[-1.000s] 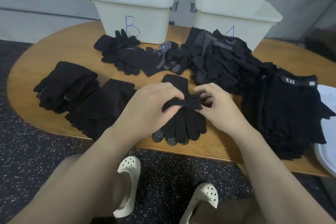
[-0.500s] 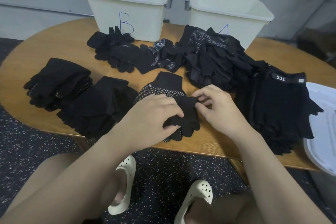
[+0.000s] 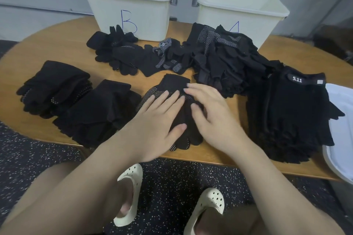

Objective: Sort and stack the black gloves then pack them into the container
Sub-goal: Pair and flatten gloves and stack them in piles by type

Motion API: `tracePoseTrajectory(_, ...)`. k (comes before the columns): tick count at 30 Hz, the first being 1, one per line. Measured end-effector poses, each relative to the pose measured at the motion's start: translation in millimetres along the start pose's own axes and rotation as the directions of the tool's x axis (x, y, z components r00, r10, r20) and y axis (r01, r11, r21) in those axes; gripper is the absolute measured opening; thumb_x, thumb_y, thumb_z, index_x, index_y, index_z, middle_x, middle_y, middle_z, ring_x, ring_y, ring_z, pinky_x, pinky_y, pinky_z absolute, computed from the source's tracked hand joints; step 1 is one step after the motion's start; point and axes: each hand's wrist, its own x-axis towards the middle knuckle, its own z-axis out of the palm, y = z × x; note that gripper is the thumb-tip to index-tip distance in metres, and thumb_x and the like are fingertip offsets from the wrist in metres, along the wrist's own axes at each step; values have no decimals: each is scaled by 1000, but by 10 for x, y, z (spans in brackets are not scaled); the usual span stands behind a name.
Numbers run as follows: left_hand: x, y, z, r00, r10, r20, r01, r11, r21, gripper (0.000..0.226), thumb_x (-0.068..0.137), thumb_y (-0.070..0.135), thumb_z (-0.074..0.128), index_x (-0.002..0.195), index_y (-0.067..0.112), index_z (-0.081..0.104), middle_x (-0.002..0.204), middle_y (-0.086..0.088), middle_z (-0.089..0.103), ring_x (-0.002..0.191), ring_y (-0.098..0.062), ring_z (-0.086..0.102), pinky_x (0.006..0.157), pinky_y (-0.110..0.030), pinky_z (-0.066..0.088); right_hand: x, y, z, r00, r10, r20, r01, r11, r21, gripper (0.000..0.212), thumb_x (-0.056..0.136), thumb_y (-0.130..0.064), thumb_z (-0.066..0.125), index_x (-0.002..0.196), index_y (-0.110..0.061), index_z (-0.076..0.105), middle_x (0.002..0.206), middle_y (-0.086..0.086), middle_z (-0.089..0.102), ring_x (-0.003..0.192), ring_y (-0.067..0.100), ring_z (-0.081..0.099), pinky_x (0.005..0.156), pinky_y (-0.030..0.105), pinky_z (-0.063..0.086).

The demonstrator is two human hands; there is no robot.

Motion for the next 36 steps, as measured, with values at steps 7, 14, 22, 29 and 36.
tracePoseTrajectory(7, -18, -15, 54, 998, -32, 46, 28, 995, 101, 84, 90, 60, -9, 161, 16, -16, 170, 2, -19, 155, -9, -22, 123, -29, -17, -124, -65, 104, 948, 15, 318, 24, 993, -119, 55, 112, -27, 25, 165, -19, 14, 172, -10, 7, 156, -3, -4, 129, 28, -4)
tracePoseTrajectory(14, -23, -20, 64, 997, -64, 43, 59, 993, 106, 93, 83, 65, -15, 161, 13, -16, 171, -3, -19, 156, -12, -20, 119, -25, -20, -176, 14, 22, 902, 166, 399, -48, 956, -289, 69, 105, -54, 11, 164, -24, -7, 170, -11, -15, 153, -4, -18, 128, 27, -7)
tracePoseTrajectory(22, -41, -60, -16, 995, -99, 13, 99, 994, 46, 101, 86, 79, 5, 165, 15, -2, 173, -1, -4, 158, -12, -10, 126, -29, -7, -159, 53, -118, 915, 248, 319, -138, 934, -330, 86, 96, -72, 21, 166, -23, 7, 172, -11, 1, 156, 0, -5, 129, 29, 0)
tracePoseTrajectory(29, 73, -118, -127, 983, -29, -184, 38, 998, 48, 56, 102, 50, 31, 143, 20, 54, 137, 5, 59, 127, -18, 48, 109, -38, 35, -17, 87, -156, 982, 169, 80, -153, 973, -174, 47, 102, -45, 51, 140, -19, 59, 137, -10, 61, 128, 10, 54, 107, 30, 44)
tracePoseTrajectory(36, 167, -145, -164, 980, -103, -168, 82, 988, -131, 43, 93, 42, 62, 131, 22, 65, 119, 7, 62, 114, -17, 53, 103, -40, 42, 95, 106, -104, 976, 147, 161, -128, 984, -122, 49, 96, -36, 68, 142, -23, 57, 123, -10, 63, 121, 7, 51, 105, 17, 34)
